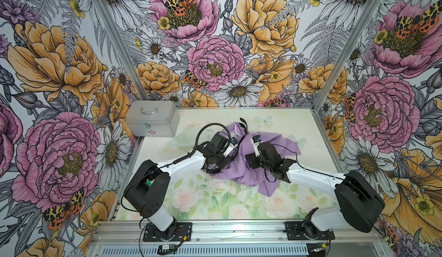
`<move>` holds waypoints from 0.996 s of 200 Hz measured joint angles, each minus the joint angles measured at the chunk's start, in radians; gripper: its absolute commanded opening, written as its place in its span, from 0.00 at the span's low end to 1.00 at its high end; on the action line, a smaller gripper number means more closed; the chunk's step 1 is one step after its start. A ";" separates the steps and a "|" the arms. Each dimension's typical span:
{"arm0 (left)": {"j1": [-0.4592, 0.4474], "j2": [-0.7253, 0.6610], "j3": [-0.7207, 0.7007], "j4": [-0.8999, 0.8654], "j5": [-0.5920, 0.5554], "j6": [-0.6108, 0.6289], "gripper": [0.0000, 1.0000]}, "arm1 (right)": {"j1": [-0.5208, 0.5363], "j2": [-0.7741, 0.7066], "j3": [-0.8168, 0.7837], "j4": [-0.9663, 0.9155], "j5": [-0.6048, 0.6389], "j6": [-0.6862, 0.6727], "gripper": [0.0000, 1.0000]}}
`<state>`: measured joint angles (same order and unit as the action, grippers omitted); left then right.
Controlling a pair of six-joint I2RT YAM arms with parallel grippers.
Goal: Remove the belt from the trousers
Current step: Adjust the trousers at the center of the board.
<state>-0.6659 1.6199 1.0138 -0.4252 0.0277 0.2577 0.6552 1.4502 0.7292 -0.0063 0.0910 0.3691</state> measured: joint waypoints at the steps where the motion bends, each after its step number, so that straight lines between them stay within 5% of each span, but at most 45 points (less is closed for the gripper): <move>1: 0.000 0.001 0.000 0.000 0.000 0.000 0.56 | 0.000 0.001 0.000 0.001 0.000 0.002 0.58; 11: 0.001 0.023 0.006 -0.009 0.000 -0.008 0.53 | 0.000 0.016 0.000 0.006 -0.003 0.014 0.57; 39: 0.047 0.132 0.074 -0.031 0.064 -0.080 0.25 | 0.007 0.050 0.000 0.011 -0.020 0.034 0.53; 85: 0.097 0.286 0.187 -0.040 0.119 -0.125 0.28 | 0.060 -0.093 -0.080 0.050 -0.003 0.023 0.56; 110: 0.088 0.299 0.221 -0.075 0.132 -0.108 0.00 | 0.066 -0.201 -0.124 0.056 0.044 -0.002 0.65; 148: 0.117 0.281 0.336 -0.236 0.229 -0.057 0.00 | 0.065 -0.334 -0.144 0.123 0.155 -0.144 0.73; 199: 0.260 0.097 0.500 -0.360 0.535 -0.046 0.00 | 0.065 -0.293 -0.101 0.292 0.225 -0.581 0.81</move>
<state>-0.4061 1.7168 1.5143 -0.7853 0.5625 0.2115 0.7204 1.1572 0.6281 0.2859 0.3157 -0.2119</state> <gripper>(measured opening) 0.095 0.800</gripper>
